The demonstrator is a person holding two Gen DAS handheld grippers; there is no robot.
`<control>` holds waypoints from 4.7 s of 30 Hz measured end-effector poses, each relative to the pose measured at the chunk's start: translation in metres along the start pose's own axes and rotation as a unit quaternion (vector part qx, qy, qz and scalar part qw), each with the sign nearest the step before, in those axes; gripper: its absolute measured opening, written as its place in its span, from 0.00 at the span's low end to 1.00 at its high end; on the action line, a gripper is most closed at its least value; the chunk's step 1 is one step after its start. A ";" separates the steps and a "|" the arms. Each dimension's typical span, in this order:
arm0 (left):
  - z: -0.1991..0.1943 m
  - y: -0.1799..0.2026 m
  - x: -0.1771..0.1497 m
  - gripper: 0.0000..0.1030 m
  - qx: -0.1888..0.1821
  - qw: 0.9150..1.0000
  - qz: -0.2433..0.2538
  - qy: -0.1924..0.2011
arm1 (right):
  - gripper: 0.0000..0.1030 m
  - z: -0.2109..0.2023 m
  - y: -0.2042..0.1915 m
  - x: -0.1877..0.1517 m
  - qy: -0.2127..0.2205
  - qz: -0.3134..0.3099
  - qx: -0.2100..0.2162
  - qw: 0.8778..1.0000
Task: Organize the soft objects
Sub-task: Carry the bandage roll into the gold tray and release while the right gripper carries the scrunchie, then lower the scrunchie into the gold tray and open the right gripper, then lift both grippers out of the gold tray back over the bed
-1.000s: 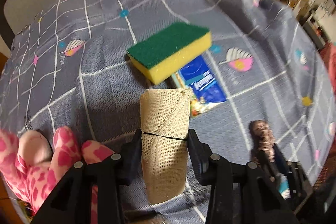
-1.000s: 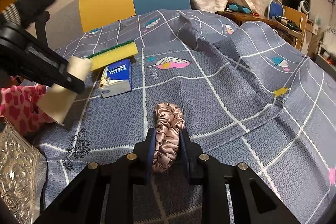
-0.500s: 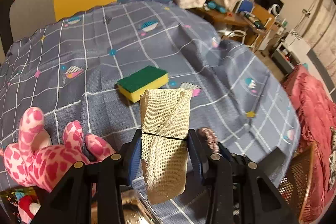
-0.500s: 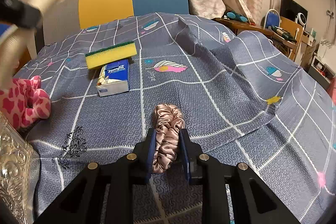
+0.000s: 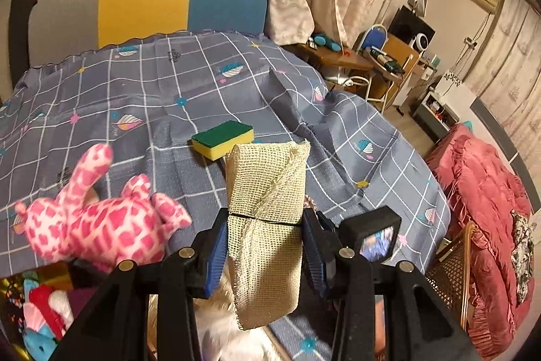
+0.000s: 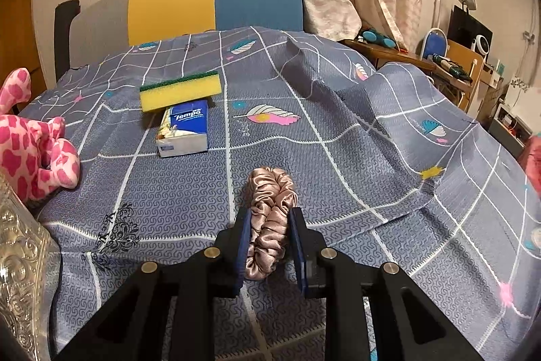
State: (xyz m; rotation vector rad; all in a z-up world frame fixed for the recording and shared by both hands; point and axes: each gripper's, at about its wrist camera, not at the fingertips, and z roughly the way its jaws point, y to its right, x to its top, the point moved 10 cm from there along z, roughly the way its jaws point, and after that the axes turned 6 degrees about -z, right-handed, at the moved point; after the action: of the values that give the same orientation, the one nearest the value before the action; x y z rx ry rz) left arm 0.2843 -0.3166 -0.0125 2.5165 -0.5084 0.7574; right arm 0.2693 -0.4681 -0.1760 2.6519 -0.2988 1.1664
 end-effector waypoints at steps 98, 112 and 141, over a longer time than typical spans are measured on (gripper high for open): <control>-0.186 -0.295 -0.260 0.57 0.069 0.969 -0.208 0.115 | 0.42 -0.163 -0.439 -0.010 -0.080 -0.156 0.314 0.933; -0.164 -0.271 -0.241 0.56 0.048 0.973 -0.205 0.099 | 0.51 -0.238 -0.355 0.031 0.020 -0.133 0.327 0.935; -0.100 -0.122 -0.109 0.56 0.000 0.996 -0.060 0.068 | 0.59 -0.097 -0.050 0.041 -0.019 0.004 0.085 0.996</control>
State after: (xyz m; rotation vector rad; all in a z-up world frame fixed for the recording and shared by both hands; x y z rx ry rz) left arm 0.2141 -0.1408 -0.0420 2.4493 -0.3065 0.8744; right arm 0.2427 -0.3959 -0.0878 2.8254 -0.2249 1.1935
